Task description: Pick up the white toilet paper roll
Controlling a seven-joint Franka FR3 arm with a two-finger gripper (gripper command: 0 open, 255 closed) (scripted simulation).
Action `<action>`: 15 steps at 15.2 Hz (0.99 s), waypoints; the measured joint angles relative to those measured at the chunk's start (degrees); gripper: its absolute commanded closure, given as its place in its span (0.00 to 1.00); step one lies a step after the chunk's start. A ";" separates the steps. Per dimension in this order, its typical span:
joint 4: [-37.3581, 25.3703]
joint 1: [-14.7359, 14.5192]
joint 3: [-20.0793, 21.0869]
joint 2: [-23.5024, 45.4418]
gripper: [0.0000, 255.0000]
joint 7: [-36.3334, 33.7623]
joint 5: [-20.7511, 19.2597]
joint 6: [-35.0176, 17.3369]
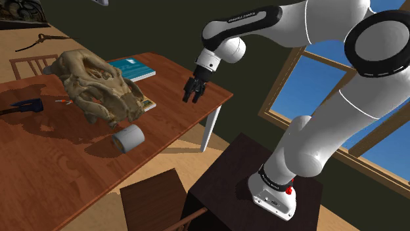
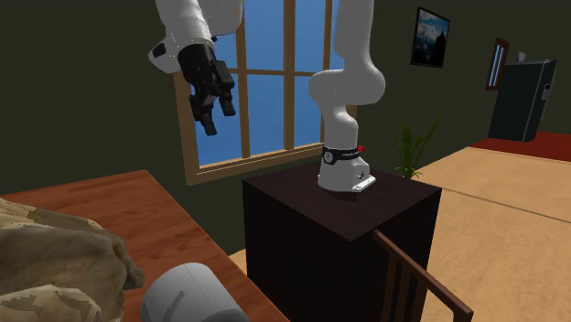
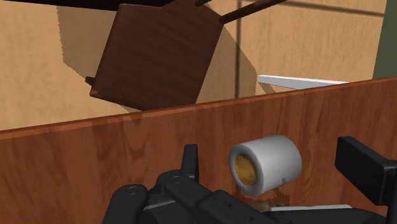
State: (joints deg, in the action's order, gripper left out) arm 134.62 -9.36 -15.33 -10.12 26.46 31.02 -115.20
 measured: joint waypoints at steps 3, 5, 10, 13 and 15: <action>-2.79 -1.08 -0.93 7.08 0.00 5.58 8.50 0.02; -5.17 -1.37 -0.98 12.16 0.00 9.29 14.29 0.71; -12.71 -0.38 0.74 24.67 0.00 16.57 27.28 4.74; -18.28 0.72 2.82 32.04 0.00 19.15 33.95 7.66; -22.08 1.69 4.30 36.70 0.00 20.39 37.74 9.74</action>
State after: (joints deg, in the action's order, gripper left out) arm 112.54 -7.67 -11.03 26.58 46.85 68.76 -105.45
